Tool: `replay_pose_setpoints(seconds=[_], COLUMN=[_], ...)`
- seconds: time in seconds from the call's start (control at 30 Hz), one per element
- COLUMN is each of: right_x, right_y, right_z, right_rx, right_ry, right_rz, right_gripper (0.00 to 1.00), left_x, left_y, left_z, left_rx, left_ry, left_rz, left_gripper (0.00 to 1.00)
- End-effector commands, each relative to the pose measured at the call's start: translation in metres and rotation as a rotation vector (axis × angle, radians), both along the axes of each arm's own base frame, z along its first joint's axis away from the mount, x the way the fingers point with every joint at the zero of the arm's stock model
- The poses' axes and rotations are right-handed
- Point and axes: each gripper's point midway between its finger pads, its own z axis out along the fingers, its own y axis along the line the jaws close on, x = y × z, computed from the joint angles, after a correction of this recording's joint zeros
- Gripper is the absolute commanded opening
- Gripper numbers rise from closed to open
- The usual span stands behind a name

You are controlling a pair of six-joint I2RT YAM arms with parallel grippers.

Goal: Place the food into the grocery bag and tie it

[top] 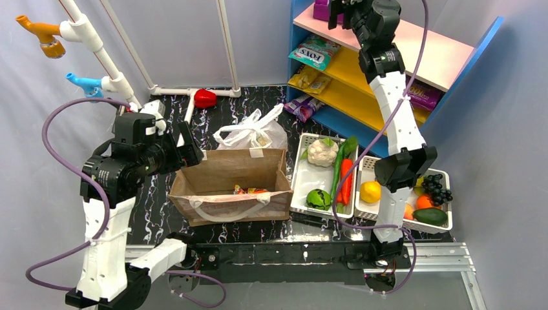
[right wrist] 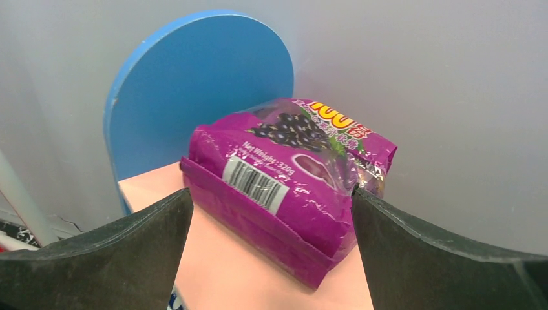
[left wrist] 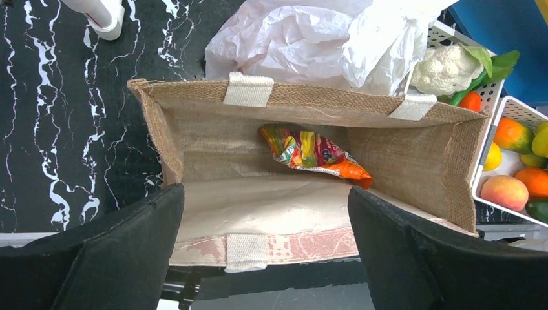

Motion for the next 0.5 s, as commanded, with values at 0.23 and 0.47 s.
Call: replay_pose_setpoints(seconds=[0.23, 0.47], right_x=[0.014, 0.030], right_y=[-0.025, -0.022], right_z=[0.018, -0.010], right_rx=[0.054, 0.099], right_ry=[-0.075, 0.003], right_rz=[0.055, 0.115], right_gripper=[0.98, 0.98], left_x=[-0.001, 0.007], left_y=[-0.003, -0.007], left_z=[-0.009, -0.007], left_rx=[-0.007, -0.014], left_ry=[0.062, 0.060], left_rz=[-0.006, -0.016], left_gripper=[0.98, 0.98])
